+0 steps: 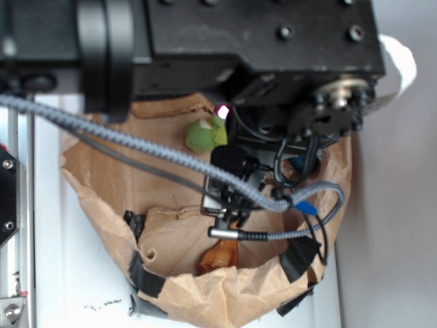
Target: Grab the green animal.
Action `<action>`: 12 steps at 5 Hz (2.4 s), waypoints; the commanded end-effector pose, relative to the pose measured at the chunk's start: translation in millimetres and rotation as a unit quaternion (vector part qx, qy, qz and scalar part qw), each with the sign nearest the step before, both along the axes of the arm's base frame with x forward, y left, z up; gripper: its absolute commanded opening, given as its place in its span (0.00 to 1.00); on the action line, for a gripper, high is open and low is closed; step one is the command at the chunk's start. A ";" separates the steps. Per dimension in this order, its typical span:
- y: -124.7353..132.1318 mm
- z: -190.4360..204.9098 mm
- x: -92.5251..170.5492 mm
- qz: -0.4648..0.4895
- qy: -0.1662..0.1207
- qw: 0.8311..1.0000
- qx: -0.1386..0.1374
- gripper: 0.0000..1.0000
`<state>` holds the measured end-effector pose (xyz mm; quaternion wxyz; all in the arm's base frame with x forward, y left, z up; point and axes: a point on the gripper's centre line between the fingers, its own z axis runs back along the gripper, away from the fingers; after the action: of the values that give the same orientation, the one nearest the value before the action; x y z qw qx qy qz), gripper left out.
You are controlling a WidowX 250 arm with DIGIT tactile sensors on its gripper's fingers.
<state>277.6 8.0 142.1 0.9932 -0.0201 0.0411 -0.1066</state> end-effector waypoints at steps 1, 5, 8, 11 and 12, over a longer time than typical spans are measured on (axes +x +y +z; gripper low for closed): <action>1.0 -37.3 -0.4 0.000 -0.068 0.997 0.043 1.00; 18.4 -102.0 46.5 -0.046 -0.050 0.997 0.039 1.00; 18.6 -61.4 27.4 -0.039 -0.043 0.998 0.008 1.00; 45.2 -47.3 6.4 -0.008 -0.037 0.999 -0.015 1.00; 45.6 -60.2 17.8 0.016 -0.021 1.000 -0.004 1.00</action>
<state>288.1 53.2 72.9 0.9942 -0.0312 0.0441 -0.0931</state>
